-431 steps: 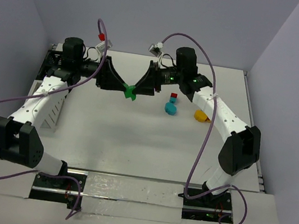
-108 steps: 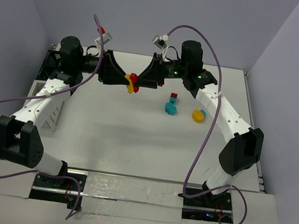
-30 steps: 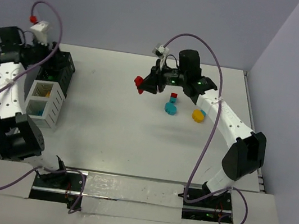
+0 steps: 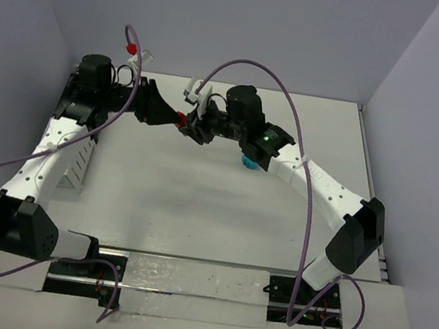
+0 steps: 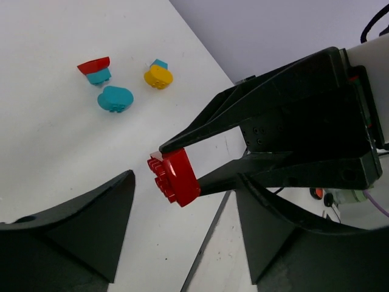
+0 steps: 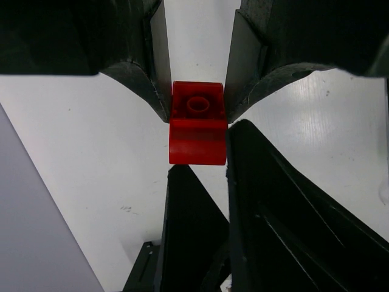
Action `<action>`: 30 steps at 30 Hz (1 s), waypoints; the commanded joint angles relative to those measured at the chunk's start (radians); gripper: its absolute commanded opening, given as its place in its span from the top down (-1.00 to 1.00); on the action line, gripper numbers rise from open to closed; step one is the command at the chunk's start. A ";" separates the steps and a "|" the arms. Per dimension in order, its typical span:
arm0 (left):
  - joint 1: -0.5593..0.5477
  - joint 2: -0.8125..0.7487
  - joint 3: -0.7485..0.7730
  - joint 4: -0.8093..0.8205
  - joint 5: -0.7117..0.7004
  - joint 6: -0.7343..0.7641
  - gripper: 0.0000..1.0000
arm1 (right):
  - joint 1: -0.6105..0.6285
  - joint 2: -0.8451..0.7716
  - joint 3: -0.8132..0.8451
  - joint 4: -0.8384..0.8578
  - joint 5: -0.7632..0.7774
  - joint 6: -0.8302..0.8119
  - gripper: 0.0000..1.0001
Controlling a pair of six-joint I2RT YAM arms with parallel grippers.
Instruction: Sort the legos into containers by color
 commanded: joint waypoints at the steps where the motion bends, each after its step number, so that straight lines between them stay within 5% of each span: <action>1: -0.009 0.019 0.027 -0.017 -0.018 0.025 -0.34 | 0.030 -0.052 0.028 0.016 0.047 -0.044 1.00; 11: -0.013 0.055 0.050 -0.055 -0.021 0.037 0.08 | 0.076 -0.039 0.053 0.010 0.120 -0.098 1.00; 13: -0.016 0.065 0.066 -0.083 -0.021 0.063 0.27 | 0.081 -0.035 0.060 0.010 0.137 -0.100 1.00; 16: -0.017 0.074 0.078 -0.128 -0.027 0.102 0.94 | 0.083 -0.026 0.064 0.010 0.159 -0.099 1.00; 23: 0.024 0.049 0.058 -0.093 0.020 0.070 1.00 | 0.083 -0.011 0.061 0.021 0.243 -0.083 0.96; 30: 0.130 0.057 0.068 -0.054 0.041 0.053 1.00 | 0.081 -0.003 0.051 0.017 0.304 -0.043 -0.52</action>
